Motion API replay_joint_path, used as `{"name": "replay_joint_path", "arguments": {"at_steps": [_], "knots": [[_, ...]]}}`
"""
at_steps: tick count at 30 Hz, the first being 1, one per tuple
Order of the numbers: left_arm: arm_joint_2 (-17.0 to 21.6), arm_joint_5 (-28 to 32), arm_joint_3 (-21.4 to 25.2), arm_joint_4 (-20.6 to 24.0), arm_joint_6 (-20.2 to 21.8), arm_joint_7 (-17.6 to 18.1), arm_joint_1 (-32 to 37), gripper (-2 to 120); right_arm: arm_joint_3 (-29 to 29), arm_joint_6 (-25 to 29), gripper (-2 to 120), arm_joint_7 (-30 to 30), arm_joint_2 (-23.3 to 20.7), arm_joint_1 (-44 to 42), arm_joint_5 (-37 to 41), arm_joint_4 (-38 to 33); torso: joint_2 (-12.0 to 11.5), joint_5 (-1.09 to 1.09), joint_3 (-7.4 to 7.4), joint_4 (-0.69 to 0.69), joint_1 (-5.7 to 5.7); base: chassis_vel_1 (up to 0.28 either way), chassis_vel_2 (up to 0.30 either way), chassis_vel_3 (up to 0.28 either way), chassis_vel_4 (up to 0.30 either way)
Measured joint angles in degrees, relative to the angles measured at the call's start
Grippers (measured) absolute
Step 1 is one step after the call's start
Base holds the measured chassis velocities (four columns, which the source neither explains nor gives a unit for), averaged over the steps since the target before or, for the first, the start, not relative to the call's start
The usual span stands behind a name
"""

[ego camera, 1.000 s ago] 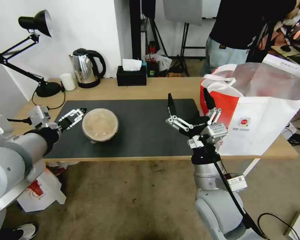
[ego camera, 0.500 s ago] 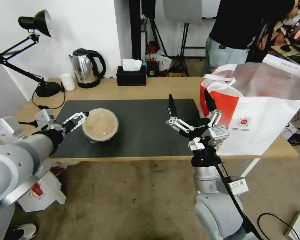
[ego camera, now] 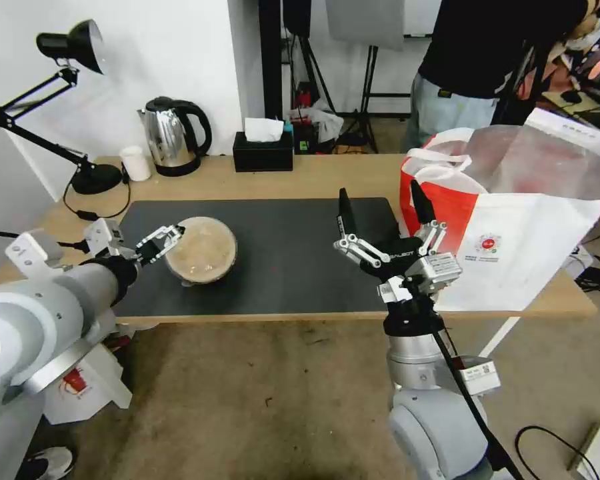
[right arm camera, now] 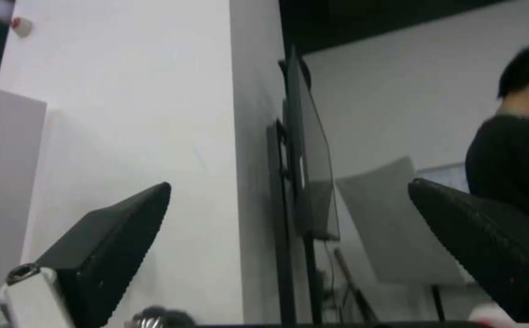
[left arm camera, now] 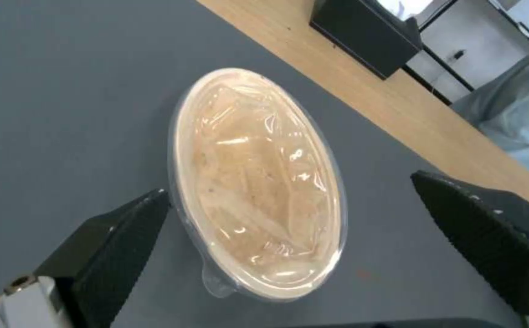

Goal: Pick up the trash from the table and place it into the takeout bag.

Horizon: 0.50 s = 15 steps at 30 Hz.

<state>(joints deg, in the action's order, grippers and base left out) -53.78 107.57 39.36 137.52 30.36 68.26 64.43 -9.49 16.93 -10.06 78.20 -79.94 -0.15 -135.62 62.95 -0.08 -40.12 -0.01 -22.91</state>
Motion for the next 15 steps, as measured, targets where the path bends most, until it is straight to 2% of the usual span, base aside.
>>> {"name": "replay_joint_path", "arguments": {"at_steps": [5,15], "knots": [[-0.31,-0.05,-0.39,-0.57,-0.28,0.09,-0.23,100,-0.68,0.47,100,0.75,0.25,-1.34,-0.94,-2.69,0.0,0.0,0.0,0.0,0.0,0.0,0.0,0.0,0.0],[-0.03,-0.71,-0.13,-0.88,-0.74,0.6,-0.19,100,-0.4,0.59,100,0.99,0.35,-1.88,-0.93,-3.24,0.0,0.0,0.0,0.0,0.0,0.0,0.0,0.0,0.0]]}}
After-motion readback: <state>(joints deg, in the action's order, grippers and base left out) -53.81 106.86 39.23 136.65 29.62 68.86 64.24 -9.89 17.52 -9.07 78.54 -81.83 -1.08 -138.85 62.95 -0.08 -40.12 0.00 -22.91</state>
